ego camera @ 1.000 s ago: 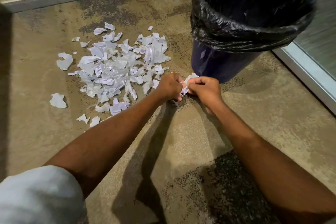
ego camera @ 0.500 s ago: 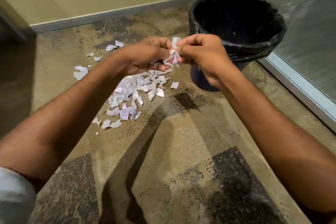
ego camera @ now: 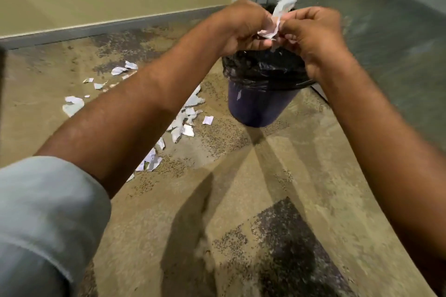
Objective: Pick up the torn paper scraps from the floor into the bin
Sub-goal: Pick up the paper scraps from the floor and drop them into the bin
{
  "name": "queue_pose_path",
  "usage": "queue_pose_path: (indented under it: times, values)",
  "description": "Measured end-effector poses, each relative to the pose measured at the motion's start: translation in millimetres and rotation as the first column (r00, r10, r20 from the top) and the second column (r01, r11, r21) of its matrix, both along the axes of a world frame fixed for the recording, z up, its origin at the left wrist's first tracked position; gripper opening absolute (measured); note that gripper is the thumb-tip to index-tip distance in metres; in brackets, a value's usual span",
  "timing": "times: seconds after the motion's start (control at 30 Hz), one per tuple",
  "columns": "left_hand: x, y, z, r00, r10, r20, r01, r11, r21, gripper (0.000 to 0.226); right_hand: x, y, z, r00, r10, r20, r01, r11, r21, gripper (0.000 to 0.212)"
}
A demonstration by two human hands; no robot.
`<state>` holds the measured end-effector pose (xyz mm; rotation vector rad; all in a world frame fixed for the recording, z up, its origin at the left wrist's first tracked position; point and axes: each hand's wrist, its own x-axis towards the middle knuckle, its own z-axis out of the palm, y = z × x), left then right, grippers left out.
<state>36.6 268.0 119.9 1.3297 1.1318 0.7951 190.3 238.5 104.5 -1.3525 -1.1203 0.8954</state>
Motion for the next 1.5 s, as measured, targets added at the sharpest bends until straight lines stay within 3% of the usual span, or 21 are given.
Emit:
queue_pose_path:
  times: [0.13, 0.27, 0.47, 0.6, 0.7, 0.87, 0.93, 1.03, 1.13, 1.3, 1.4, 1.5]
  values:
    - [20.3, 18.9, -9.4, 0.997, 0.068, 0.042, -0.065, 0.995, -0.081, 0.007, 20.7, 15.4, -12.9, 0.997, -0.046, 0.063, 0.048, 0.998, -0.044, 0.019]
    - [23.2, 24.0, -16.3, 0.992, 0.035, 0.120, -0.019, 0.992, -0.128, 0.018, 33.0, 23.0, -23.0, 0.986, -0.098, 0.133, 0.107, 0.993, -0.055, 0.013]
    - [13.3, 20.9, -14.7, 0.973, -0.050, 0.225, 0.089, 0.982, -0.166, 0.072, 25.7, 20.8, -26.1, 0.972, -0.139, 0.187, 0.137, 0.990, 0.025, 0.009]
    - [6.2, 18.9, -9.8, 0.968, -0.058, 0.244, 0.087, 0.990, -0.113, 0.078, 16.4, 7.4, -21.5, 0.969, -0.162, 0.188, 0.135, 0.979, 0.150, 0.004]
    - [-1.5, 17.8, -9.6, 0.980, -0.075, 0.182, 0.081, 0.996, -0.025, 0.072, 6.1, -15.9, -21.4, 0.974, -0.151, 0.168, 0.109, 0.967, 0.232, 0.011]
    - [-25.2, 7.7, -18.5, 0.971, 0.102, 0.216, -0.133, 0.982, 0.137, 0.036, -3.3, -63.2, -55.1, 0.966, -0.140, 0.218, 0.076, 0.957, 0.280, 0.023]
    - [-43.2, 4.5, -34.5, 0.961, 0.202, 0.187, -0.235, 0.957, 0.172, 0.031, -0.5, -77.0, -78.7, 0.939, -0.148, 0.311, 0.051, 0.953, 0.299, 0.021]
    - [-68.8, 4.1, -76.7, 0.923, 0.349, 0.159, -0.367, 0.925, 0.096, 0.034, 6.3, -90.0, -117.1, 0.890, -0.143, 0.432, 0.000, 0.950, 0.314, 0.016]
    - [-84.9, 4.1, -122.3, 0.894, 0.439, 0.090, -0.439, 0.898, -0.014, 0.031, 17.0, -88.4, -164.5, 0.815, -0.045, 0.577, -0.086, 0.976, 0.198, 0.011]
    - [-85.7, 8.3, -184.9, 0.930, 0.347, -0.122, -0.363, 0.920, -0.151, 0.014, 31.0, -70.0, -224.3, 0.623, 0.195, 0.758, -0.148, 0.980, -0.130, 0.008]
    - [-80.0, 7.9, -217.0, 0.938, 0.194, -0.287, -0.232, 0.967, -0.106, 0.012, 26.6, -51.2, -237.3, 0.567, 0.245, 0.786, -0.140, 0.970, -0.201, 0.011]
    - [-71.6, 5.7, -241.2, 0.868, 0.164, -0.469, -0.191, 0.981, -0.012, 0.022, 19.8, -32.0, -245.9, 0.528, 0.282, 0.801, -0.114, 0.958, -0.262, 0.014]
